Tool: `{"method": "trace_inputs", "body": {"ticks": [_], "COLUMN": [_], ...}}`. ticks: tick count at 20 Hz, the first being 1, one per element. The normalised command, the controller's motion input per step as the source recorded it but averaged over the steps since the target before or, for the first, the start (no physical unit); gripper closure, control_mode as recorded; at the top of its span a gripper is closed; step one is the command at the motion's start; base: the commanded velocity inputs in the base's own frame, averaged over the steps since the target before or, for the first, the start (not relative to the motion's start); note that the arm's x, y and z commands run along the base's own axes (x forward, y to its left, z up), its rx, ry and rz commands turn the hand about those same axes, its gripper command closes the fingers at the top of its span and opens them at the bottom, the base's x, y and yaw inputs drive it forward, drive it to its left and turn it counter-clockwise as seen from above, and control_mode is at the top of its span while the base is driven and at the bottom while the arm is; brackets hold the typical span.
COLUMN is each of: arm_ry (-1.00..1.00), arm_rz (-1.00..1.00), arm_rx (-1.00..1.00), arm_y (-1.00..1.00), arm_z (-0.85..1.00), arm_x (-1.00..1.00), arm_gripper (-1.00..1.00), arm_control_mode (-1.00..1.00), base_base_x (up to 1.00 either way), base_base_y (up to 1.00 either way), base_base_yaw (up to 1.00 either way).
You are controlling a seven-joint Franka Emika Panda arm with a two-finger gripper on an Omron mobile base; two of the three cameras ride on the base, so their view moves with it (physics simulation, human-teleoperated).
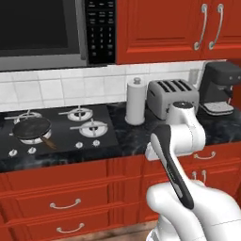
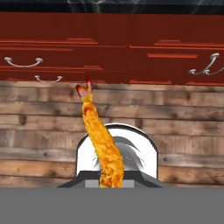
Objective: Place the shrimp on the plate and place the carrot on the same plate.
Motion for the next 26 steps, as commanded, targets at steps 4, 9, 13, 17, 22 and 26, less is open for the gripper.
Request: {"method": "trace_inputs", "body": {"ticks": [4,9,13,17,22,26], "arm_ry": [0.0,0.0,0.0,0.0,0.0,0.0], "arm_rz": [0.0,0.0,0.0,0.0,0.0,0.0], "arm_rx": [0.0,0.0,0.0,0.0,0.0,0.0], "arm_y": [0.0,0.0,0.0,0.0,0.0,0.0], "arm_z": [0.0,0.0,0.0,0.0,0.0,0.0], "arm_x": [0.0,0.0,0.0,0.0,0.0,0.0], "arm_gripper": [1.0,1.0,1.0,1.0,1.0,1.0], "arm_control_mode": [1.0,1.0,1.0,1.0,1.0,1.0], "base_base_x": [0.16,0.17,0.2,0.38,0.19,0.5], "base_base_y": [-1.0,-0.95,-0.39,-0.15,0.01,0.02], "base_base_yaw": [0.0,0.0,-0.05,-0.1,-0.08,-0.01]}}
